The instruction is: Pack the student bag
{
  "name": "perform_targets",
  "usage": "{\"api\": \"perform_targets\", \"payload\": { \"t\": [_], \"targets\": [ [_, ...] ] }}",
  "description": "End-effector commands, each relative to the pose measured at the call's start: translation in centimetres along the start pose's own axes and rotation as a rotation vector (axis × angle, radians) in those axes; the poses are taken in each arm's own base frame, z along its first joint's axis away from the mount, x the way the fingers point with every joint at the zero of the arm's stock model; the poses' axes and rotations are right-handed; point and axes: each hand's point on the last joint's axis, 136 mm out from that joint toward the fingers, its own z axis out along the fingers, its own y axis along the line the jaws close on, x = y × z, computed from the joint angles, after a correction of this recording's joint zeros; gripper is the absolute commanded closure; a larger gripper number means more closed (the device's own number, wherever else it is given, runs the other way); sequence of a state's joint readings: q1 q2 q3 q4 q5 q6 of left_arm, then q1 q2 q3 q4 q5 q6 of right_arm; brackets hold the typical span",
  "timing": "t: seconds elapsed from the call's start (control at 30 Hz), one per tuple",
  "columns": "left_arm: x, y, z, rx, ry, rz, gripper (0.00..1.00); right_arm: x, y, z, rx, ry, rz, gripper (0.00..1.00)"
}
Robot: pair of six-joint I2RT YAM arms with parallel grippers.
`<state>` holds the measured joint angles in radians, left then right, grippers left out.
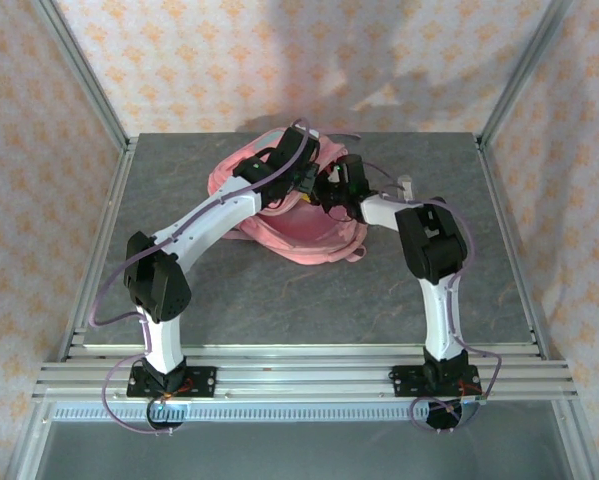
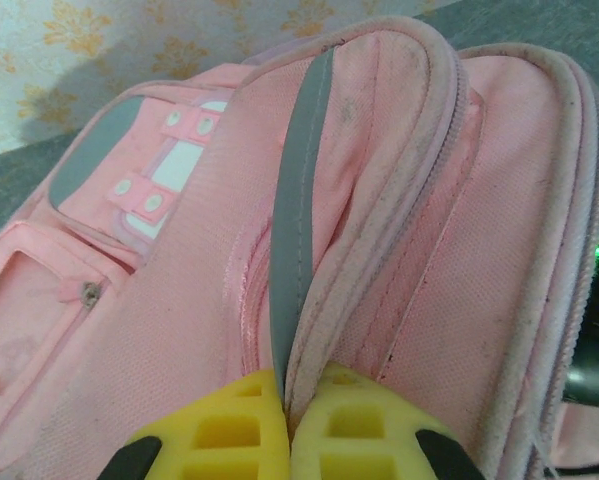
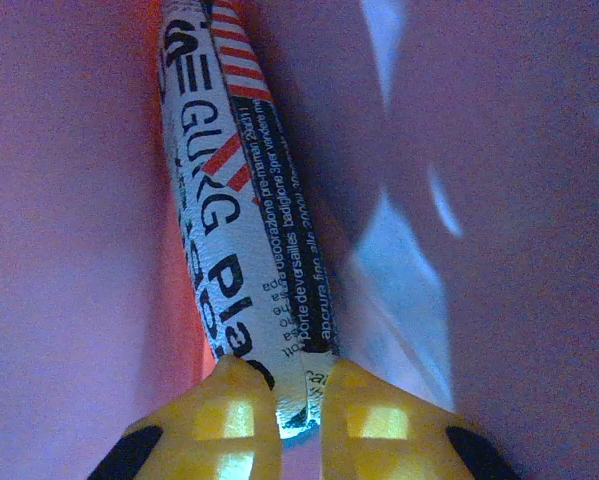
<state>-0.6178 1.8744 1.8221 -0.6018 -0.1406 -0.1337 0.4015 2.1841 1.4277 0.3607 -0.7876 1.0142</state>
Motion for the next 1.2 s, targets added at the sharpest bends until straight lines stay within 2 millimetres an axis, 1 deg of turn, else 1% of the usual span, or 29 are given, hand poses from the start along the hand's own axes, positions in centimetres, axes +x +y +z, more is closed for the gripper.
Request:
{"api": "perform_targets", "payload": {
  "t": [0.0,0.07,0.13,0.17,0.2,0.27,0.37,0.4,0.47,0.53,0.6,0.63,0.7,0.73,0.77,0.83,0.9,0.93,0.97,1.0,1.03,1.07,1.1,1.17],
  "targets": [
    [-2.9,-2.2,-1.3,0.067,-0.114,-0.101,1.00,-0.5,2.7,0.1,-0.080,-0.005,-0.040,0.85],
    [-2.6,-2.4,-0.6,0.069,-0.101,-0.128,1.00,0.3,2.5,-1.2,-0.065,-0.001,-0.070,0.81],
    [-2.5,-2.8,-0.1,0.072,-0.091,-0.146,1.00,1.3,1.2,-3.4,-0.012,-0.017,-0.098,0.72],
    [-1.8,-3.2,1.1,0.065,-0.067,-0.151,1.00,1.9,0.1,-4.9,0.028,-0.029,-0.106,0.66],
    [-1.6,-3.5,1.7,0.067,-0.057,-0.159,1.00,2.5,-1.1,-6.3,0.075,-0.044,-0.114,0.62],
    [-1.4,-4.2,2.7,0.062,-0.044,-0.184,1.00,3.5,-3.1,-9.5,0.180,-0.082,-0.141,0.58],
    [-1.0,-6.1,4.3,0.078,-0.023,-0.230,1.00,4.9,-5.3,-13.9,0.304,-0.155,-0.189,0.56],
    [-1.0,-6.8,4.8,0.085,-0.023,-0.247,1.00,5.4,-5.7,-15.3,0.328,-0.181,-0.197,0.56],
    [-1.4,-7.9,5.7,0.092,-0.033,-0.282,1.00,6.2,-6.3,-17.4,0.353,-0.222,-0.202,0.56],
    [-1.8,-8.7,6.8,0.095,-0.041,-0.311,1.00,6.8,-6.3,-18.9,0.351,-0.260,-0.203,0.56],
    [-2.1,-9.2,7.8,0.087,-0.044,-0.331,1.00,7.4,-6.1,-19.7,0.348,-0.281,-0.219,0.57],
    [-2.2,-9.4,8.2,0.089,-0.040,-0.339,0.97,7.8,-5.9,-19.7,0.349,-0.279,-0.234,0.57],
    [-2.3,-9.4,8.5,0.088,-0.024,-0.349,0.73,8.5,-5.5,-19.5,0.358,-0.265,-0.270,0.57],
    [-2.3,-9.2,8.4,0.081,-0.018,-0.351,0.60,8.6,-5.3,-19.4,0.365,-0.264,-0.282,0.57],
    [-2.3,-8.8,7.9,0.072,-0.016,-0.354,0.53,8.8,-5.1,-19.1,0.363,-0.258,-0.293,0.57],
    [-2.4,-7.5,6.5,0.075,-0.021,-0.372,0.47,9.2,-4.8,-18.7,0.348,-0.245,-0.301,0.56],
    [-1.6,-5.6,5.0,0.082,-0.039,-0.413,0.42,9.4,-4.6,-18.3,0.333,-0.233,-0.307,0.56],
    [-1.2,-4.3,4.1,0.099,-0.060,-0.451,0.38,9.6,-4.4,-18.0,0.326,-0.227,-0.310,0.56],
    [-0.3,-2.8,3.4,0.109,-0.078,-0.503,0.35,9.7,-4.2,-17.8,0.321,-0.222,-0.315,0.56],
    [-0.1,-1.3,2.0,0.126,-0.107,-0.550,0.32,9.8,-3.9,-17.5,0.316,-0.216,-0.321,0.56],
    [0.6,0.4,1.3,0.138,-0.126,-0.606,0.30,9.9,-3.8,-17.3,0.315,-0.212,-0.326,0.56],
    [2.1,2.0,1.2,0.140,-0.121,-0.648,0.28,10.0,-3.6,-17.1,0.311,-0.205,-0.330,0.56],
    [3.3,3.3,1.1,0.139,-0.116,-0.679,0.27,10.1,-3.3,-16.8,0.305,-0.201,-0.335,0.56],
    [6.2,6.1,1.5,0.119,-0.088,-0.751,0.26,10.3,-2.8,-16.5,0.295,-0.193,-0.343,0.56]
  ]
}}
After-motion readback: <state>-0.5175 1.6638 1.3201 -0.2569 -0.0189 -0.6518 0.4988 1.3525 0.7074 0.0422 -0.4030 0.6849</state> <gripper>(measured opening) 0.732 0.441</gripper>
